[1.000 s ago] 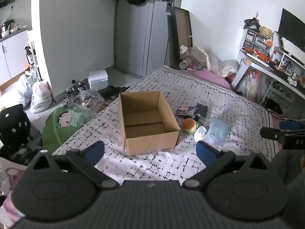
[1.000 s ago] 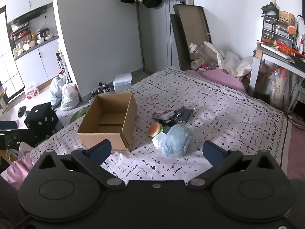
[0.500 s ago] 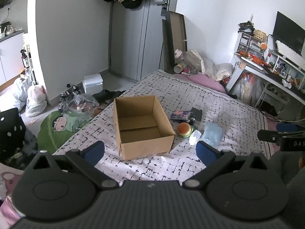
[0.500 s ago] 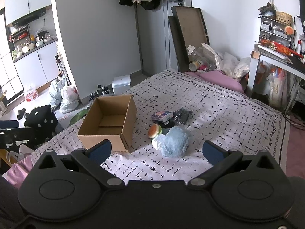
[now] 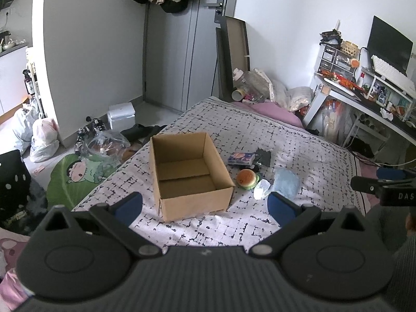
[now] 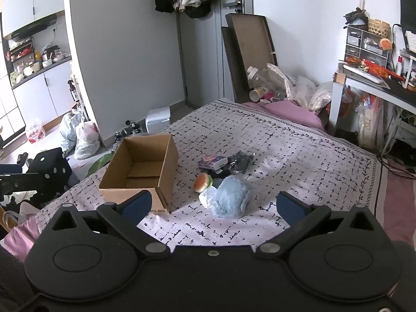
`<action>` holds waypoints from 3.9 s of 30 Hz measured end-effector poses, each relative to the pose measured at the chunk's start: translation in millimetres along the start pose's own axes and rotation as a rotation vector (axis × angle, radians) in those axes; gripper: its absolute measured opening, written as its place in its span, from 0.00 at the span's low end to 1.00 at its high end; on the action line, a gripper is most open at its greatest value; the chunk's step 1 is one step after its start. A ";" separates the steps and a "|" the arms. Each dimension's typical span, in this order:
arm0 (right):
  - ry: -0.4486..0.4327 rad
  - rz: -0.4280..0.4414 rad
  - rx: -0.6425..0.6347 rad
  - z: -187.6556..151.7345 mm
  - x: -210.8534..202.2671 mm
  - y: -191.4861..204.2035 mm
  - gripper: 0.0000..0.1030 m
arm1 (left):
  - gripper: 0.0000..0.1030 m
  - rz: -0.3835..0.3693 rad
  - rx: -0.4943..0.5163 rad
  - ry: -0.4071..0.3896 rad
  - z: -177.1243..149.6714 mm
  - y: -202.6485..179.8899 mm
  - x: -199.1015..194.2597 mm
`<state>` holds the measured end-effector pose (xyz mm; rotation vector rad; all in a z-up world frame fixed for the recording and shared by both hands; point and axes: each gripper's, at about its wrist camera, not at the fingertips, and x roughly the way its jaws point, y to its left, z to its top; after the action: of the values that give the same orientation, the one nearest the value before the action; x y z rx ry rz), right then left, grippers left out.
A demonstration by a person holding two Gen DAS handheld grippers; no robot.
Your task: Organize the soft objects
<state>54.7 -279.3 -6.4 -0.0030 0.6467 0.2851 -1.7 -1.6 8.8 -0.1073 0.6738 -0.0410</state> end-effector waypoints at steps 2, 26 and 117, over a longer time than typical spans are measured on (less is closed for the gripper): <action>-0.005 -0.004 -0.001 0.5 -0.8 -0.1 1.00 | 0.99 -0.002 0.002 -0.002 0.2 -0.1 0.1; -0.022 -0.028 0.013 -1.7 -2.9 -1.7 1.00 | 0.99 -0.004 0.014 -0.013 -0.2 2.2 -1.7; 0.097 0.201 0.425 -35.5 149.2 -110.7 0.22 | 0.25 -0.248 0.150 0.274 33.5 -126.5 286.6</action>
<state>176.2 -350.0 -133.0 0.4599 0.7956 0.3374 242.6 -145.2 -128.8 -0.0406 0.9253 -0.3486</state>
